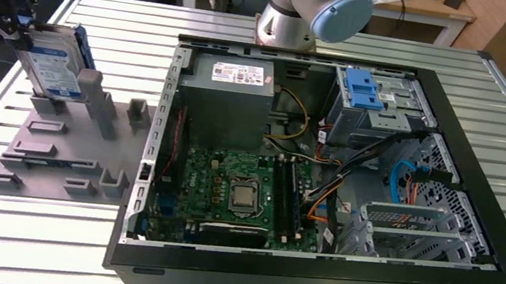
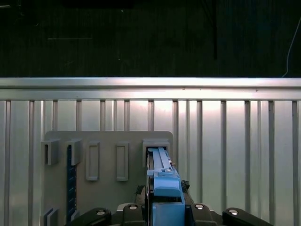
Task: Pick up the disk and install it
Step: 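Pick up the disk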
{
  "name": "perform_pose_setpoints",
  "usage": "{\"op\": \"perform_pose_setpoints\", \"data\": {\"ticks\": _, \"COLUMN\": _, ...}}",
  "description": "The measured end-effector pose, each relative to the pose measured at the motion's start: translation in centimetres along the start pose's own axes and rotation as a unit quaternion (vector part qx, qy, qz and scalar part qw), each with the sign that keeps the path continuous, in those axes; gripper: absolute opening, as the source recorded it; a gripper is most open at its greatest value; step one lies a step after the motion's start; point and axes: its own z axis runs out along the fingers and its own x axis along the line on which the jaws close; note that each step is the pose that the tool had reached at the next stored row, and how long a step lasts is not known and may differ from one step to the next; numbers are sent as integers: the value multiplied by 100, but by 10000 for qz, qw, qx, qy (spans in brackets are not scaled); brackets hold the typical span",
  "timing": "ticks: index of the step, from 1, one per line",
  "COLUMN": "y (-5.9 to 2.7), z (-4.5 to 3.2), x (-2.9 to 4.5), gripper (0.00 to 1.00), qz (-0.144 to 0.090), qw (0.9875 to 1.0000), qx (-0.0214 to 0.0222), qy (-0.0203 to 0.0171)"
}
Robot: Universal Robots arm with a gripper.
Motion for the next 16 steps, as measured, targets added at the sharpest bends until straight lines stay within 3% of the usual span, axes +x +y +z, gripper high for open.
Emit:
{"op": "perform_pose_setpoints", "data": {"ticks": 9, "y": 1, "z": -64, "x": 0, "gripper": 36, "qz": 0, "qw": 10000, "qx": 0, "qy": 0}}
{"op": "perform_pose_setpoints", "data": {"ticks": 16, "y": 1, "z": -161, "x": -1, "gripper": 36, "qz": 0, "qw": 10000, "qx": 2, "qy": -2}}
